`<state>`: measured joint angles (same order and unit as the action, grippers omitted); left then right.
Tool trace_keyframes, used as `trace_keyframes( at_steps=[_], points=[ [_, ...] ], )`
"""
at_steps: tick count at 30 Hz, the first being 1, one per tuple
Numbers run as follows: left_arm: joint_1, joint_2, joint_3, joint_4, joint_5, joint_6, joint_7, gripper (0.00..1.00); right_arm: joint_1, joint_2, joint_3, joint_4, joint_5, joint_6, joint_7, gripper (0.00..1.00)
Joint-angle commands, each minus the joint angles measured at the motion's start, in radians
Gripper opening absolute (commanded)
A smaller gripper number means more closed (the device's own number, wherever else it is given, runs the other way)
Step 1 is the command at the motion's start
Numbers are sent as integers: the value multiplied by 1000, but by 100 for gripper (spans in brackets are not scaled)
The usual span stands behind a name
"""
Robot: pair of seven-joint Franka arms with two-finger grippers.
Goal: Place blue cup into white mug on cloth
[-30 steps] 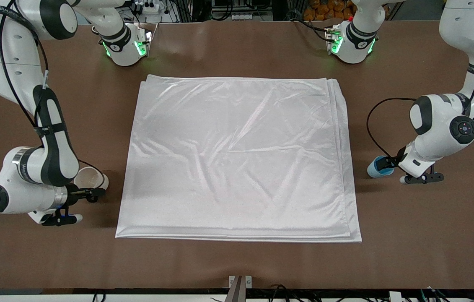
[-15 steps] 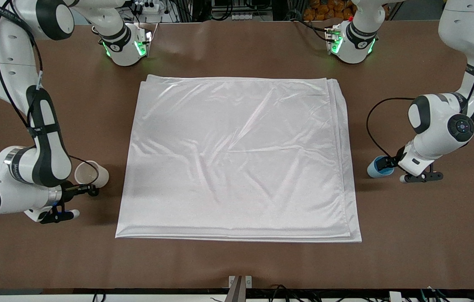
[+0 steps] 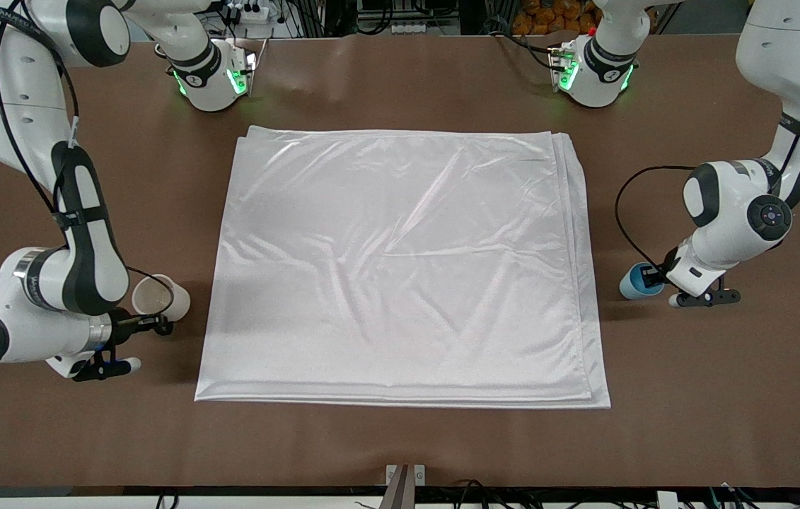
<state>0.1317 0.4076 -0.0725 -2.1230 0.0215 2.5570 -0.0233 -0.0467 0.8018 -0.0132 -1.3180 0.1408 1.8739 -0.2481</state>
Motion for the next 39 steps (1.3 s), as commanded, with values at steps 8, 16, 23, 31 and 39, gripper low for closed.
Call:
trace_keyframes(
  at_steps=[8,16,23,31,39],
  points=[
    [6,-6,-4,-3,17,19,29,0,122,-21,6,72,11,-44,265,0],
    [6,-46,-6,-2,17,16,95,0,211,-26,32,117,14,-119,535,0],
    [6,-93,-12,9,17,-3,111,0,217,-26,124,125,45,-114,737,0],
    [0,-136,-49,60,15,-98,111,0,289,-21,136,140,43,-88,947,0],
    [0,-159,-102,167,-3,-267,53,0,387,-15,133,140,43,19,1165,0]
  ],
)
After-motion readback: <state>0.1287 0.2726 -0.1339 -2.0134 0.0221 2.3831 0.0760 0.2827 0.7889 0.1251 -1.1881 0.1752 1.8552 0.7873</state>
